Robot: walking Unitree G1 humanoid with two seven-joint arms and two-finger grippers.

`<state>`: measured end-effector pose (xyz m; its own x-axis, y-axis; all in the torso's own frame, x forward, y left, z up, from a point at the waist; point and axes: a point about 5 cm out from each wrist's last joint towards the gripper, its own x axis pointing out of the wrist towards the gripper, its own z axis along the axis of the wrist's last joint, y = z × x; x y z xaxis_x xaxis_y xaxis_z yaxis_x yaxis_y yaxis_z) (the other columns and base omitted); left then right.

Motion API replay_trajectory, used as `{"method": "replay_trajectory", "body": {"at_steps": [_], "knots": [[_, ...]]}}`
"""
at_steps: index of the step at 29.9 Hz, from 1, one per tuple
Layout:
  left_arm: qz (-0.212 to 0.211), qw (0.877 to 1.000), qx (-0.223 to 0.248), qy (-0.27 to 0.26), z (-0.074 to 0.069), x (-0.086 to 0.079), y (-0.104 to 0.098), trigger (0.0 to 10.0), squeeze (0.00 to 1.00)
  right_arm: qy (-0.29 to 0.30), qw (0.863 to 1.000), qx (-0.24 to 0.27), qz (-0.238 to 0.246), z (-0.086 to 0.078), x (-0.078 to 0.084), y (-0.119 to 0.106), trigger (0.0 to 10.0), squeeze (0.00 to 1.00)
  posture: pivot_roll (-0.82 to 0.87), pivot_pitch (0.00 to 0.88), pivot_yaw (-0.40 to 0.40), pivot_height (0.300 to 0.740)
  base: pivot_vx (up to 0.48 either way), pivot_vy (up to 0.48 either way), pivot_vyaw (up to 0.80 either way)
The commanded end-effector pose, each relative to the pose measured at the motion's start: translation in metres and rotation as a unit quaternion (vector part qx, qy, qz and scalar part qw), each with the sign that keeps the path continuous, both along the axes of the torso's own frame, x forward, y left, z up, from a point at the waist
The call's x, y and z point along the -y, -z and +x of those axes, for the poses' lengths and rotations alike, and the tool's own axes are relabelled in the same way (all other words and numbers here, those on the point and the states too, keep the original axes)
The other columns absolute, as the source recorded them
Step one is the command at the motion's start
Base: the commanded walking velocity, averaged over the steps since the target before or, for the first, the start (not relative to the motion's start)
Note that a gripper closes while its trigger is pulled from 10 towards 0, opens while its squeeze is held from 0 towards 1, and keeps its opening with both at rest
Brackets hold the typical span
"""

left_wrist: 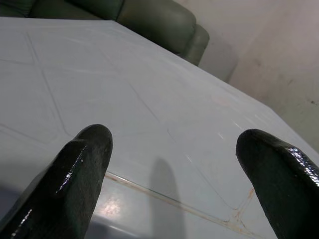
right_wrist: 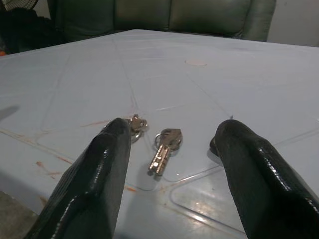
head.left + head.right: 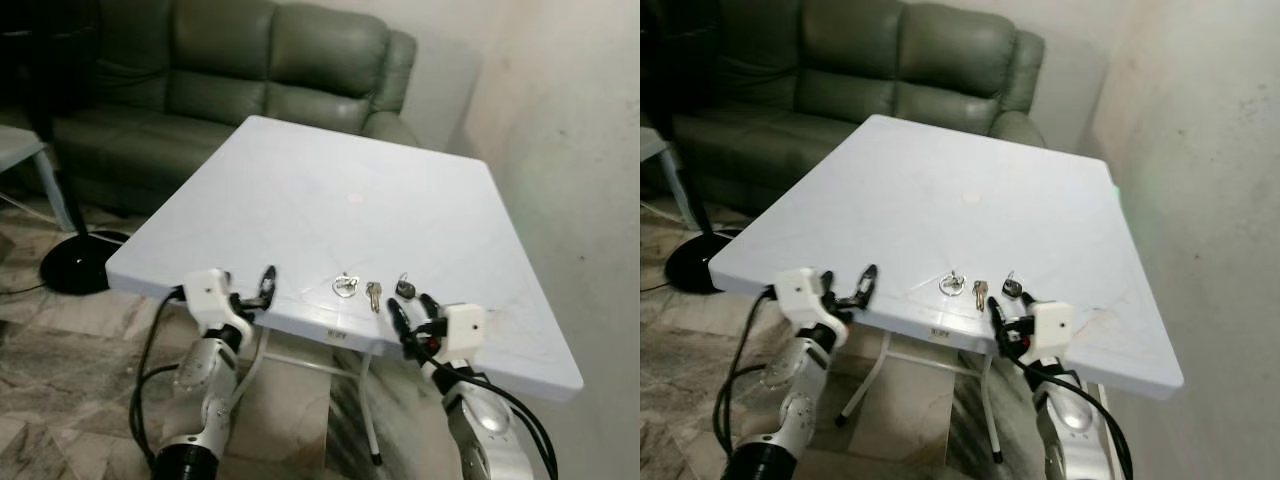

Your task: Hang keys on a hook

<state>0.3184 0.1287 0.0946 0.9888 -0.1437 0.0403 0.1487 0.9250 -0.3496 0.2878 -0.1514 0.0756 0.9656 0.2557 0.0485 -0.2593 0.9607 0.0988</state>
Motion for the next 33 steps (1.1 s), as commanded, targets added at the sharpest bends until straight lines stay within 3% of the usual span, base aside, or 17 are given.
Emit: {"method": "replay_trajectory", "body": {"at_steps": [1,27,29,33], "knots": [[-0.007,1.000,0.001,0.008,0.0007,0.0095,-0.0016,10.0,0.00,0.012,1.000,-0.003,-0.006,-0.0011,0.0097,0.0003,10.0,0.00,0.02,0.014,-0.114,0.740,0.000,0.409,0.00],[-0.005,1.000,0.013,0.007,0.0009,0.0100,-0.0053,10.0,0.00,0.007,1.000,-0.006,-0.009,-0.0019,0.0096,0.0015,10.0,0.00,0.02,0.000,-0.118,0.740,0.000,-0.018,0.00],[-0.041,0.999,0.016,0.003,0.0007,0.0088,-0.0070,10.0,0.00,0.007,1.000,-0.006,-0.010,-0.0020,0.0098,0.0016,10.0,0.00,0.02,0.000,-0.118,0.740,0.000,0.000,0.00],[-0.042,0.999,0.020,-0.006,0.0011,0.0063,-0.0085,10.0,0.00,0.007,1.000,-0.007,-0.010,-0.0021,0.0104,0.0021,10.0,0.00,0.02,0.000,-0.119,0.740,0.000,0.000,0.00]]}}
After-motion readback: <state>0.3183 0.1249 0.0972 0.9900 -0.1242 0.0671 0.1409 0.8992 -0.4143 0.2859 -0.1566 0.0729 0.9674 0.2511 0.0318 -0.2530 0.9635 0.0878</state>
